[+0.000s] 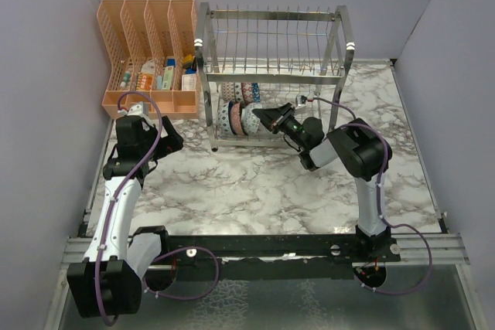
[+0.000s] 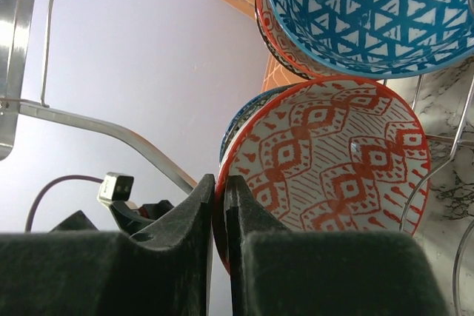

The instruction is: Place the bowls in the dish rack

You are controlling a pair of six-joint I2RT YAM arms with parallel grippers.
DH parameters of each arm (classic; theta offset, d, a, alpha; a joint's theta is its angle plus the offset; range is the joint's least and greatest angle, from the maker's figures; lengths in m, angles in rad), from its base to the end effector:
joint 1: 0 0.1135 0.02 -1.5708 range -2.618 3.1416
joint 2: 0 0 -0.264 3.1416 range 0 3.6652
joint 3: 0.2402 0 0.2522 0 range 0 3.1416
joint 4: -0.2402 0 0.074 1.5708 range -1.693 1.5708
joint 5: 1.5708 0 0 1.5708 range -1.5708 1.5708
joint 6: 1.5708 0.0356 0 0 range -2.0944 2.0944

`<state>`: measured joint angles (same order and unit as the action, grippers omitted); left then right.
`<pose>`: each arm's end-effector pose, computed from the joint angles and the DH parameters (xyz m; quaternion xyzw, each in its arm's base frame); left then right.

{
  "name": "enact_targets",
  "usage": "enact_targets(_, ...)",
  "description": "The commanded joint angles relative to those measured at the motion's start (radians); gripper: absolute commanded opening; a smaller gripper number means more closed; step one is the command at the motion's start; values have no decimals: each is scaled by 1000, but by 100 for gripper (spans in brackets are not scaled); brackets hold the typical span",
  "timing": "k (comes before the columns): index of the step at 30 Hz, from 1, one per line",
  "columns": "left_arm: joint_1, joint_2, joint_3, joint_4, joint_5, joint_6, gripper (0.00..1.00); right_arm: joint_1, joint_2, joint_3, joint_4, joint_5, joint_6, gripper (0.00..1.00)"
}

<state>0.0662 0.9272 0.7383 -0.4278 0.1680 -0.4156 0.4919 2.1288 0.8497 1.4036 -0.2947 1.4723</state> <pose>0.2024 0.0075 0.2745 -0.1738 0.8689 -0.1529 0.4376 0.3432 0.1956 0.1335 0.2111 0.6293 0.6707 0.3310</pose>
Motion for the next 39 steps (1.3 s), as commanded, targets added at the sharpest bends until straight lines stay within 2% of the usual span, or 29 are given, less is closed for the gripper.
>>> enact_targets(1, 10, 3, 4, 20, 18, 7, 99, -29, 35, 1, -11, -3, 76, 16)
enact_targets(5, 12, 6, 4, 20, 18, 7, 99, -30, 30, 3, -7, -13, 70, 34)
enact_targets(6, 12, 5, 4, 20, 18, 7, 99, -30, 27, 8, -7, -21, 65, 35)
enact_targets(11, 12, 1, 3, 18, 18, 7, 99, -31, 9, 20, -16, -41, 41, 37)
enact_targets(14, 13, -1, 3, 19, 16, 6, 99, -30, -3, 16, -7, -49, 37, 41)
enact_targets(23, 15, -5, 1, 17, 10, 1, 99, -30, -95, -40, -13, -33, -6, 42)
enact_targets(26, 15, -7, 1, 17, 10, 1, 99, -31, -155, -84, -77, 7, -43, 46)
enact_targets(39, 17, -15, -2, 17, 8, -3, 99, -28, -309, -143, -356, -5, -221, 47)
